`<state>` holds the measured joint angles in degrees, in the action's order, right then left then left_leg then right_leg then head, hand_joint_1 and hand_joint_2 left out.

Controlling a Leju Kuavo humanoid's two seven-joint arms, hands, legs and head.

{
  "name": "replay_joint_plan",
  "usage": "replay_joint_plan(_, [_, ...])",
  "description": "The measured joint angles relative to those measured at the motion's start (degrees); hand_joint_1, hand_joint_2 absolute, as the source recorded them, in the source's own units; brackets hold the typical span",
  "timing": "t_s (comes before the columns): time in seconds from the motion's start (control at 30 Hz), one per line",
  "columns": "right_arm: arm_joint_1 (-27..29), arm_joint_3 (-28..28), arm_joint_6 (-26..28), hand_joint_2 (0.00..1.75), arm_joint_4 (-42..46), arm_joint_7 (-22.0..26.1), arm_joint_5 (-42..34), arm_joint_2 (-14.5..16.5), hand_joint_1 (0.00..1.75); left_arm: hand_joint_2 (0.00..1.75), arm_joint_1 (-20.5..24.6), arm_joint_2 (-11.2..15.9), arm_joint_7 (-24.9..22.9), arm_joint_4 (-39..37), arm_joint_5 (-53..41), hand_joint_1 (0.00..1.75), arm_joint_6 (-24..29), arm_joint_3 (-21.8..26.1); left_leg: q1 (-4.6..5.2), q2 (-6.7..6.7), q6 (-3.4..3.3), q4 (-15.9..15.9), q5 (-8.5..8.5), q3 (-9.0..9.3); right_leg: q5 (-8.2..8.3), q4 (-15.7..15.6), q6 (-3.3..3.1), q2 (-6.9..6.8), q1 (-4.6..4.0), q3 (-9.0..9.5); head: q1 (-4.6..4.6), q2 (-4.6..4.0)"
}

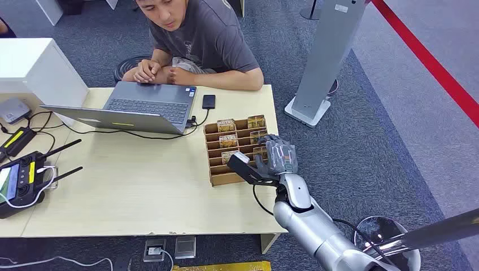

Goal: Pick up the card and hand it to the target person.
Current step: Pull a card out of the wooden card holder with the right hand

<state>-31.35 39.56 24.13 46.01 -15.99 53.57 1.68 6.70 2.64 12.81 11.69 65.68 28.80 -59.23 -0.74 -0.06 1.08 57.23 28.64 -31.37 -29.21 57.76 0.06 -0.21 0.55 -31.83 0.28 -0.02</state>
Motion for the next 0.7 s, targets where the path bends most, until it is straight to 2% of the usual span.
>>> replay_joint_plan(0.2, [-0.1,0.0,0.0,1.75,-0.4,0.0,0.2,0.0,0.98,0.00,0.0,0.0,0.0,0.0,-0.1,0.00,0.0,0.0,0.00,0.00,0.00,0.0,0.00,0.00,0.00,0.0,0.00,0.00,0.00,0.00,0.01,0.00])
replay_joint_plan(0.7, [-0.5,0.0,0.1,1.75,-1.5,0.4,0.9,0.5,1.08,0.00,0.0,0.0,0.4,0.0,1.6,0.00,0.1,0.0,0.00,0.00,0.00,0.0,0.00,0.00,0.00,0.0,0.00,0.00,0.00,0.00,-0.01,0.00])
